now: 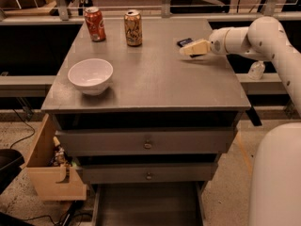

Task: Place rxbar blueberry into bottom drawer

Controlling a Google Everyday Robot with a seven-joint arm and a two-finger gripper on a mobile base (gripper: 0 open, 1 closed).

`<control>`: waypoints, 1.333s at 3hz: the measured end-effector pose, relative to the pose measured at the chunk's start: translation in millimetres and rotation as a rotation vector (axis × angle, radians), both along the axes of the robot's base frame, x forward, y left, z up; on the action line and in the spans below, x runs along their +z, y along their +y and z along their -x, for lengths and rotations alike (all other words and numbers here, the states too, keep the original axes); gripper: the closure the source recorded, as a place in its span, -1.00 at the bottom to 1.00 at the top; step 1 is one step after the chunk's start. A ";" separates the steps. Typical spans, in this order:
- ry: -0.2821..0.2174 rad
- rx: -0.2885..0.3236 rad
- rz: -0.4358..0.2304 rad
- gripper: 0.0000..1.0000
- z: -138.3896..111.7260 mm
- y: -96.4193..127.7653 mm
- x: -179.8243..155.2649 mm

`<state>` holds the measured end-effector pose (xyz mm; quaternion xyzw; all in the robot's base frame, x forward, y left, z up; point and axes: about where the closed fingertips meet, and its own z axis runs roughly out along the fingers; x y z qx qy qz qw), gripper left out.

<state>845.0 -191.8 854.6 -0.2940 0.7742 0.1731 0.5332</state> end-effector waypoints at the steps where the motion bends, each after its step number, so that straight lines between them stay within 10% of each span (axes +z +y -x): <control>1: 0.022 -0.004 -0.016 -1.00 -7.4 7.4 -7.0; 4: 0.074 -0.016 -0.007 -1.00 -4.3 10.4 -40.2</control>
Offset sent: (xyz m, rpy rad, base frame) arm 0.0118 0.0117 -0.0247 0.0293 0.0602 -0.0248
